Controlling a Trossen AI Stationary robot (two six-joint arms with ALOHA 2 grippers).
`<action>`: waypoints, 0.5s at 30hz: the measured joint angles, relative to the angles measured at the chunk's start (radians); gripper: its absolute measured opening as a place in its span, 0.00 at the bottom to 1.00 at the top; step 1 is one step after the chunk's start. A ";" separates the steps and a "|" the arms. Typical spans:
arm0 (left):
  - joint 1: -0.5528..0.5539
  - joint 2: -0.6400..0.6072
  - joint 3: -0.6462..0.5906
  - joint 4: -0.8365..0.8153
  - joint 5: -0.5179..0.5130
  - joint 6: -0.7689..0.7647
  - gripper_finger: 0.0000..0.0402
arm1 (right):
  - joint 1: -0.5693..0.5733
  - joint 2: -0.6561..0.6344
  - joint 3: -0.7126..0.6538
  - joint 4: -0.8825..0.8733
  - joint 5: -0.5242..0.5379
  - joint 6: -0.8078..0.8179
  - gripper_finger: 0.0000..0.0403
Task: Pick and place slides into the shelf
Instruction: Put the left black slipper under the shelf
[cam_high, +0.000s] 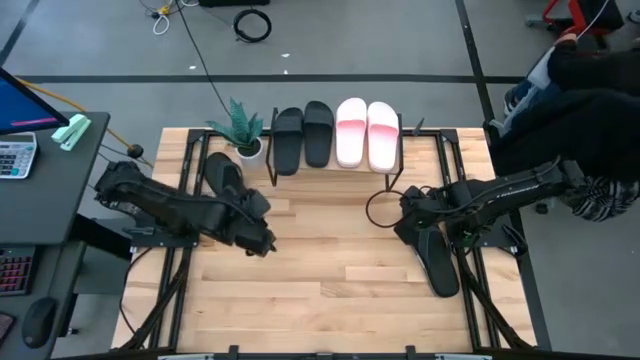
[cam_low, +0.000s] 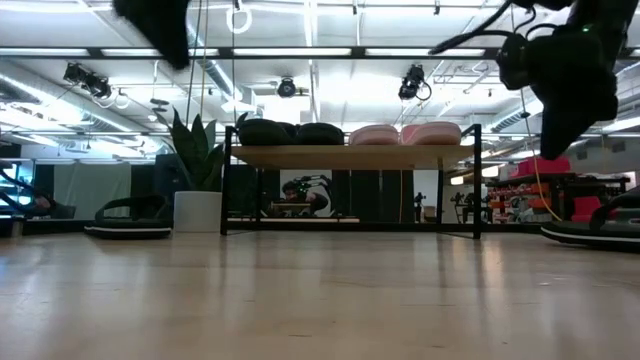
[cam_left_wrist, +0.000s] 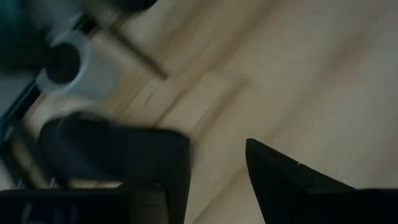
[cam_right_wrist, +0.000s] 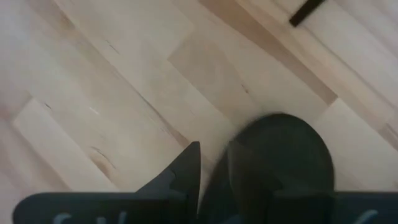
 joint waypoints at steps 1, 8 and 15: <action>0.010 0.000 -0.050 0.001 -0.015 -0.060 0.38 | 0.000 0.000 0.000 0.012 0.000 0.000 0.22; 0.173 -0.020 -0.321 -0.054 -0.024 -0.154 0.35 | 0.000 0.000 0.001 0.038 0.000 -0.045 0.22; 0.457 -0.090 -0.488 0.236 0.072 0.098 0.40 | -0.001 0.000 0.001 0.042 0.001 -0.061 0.22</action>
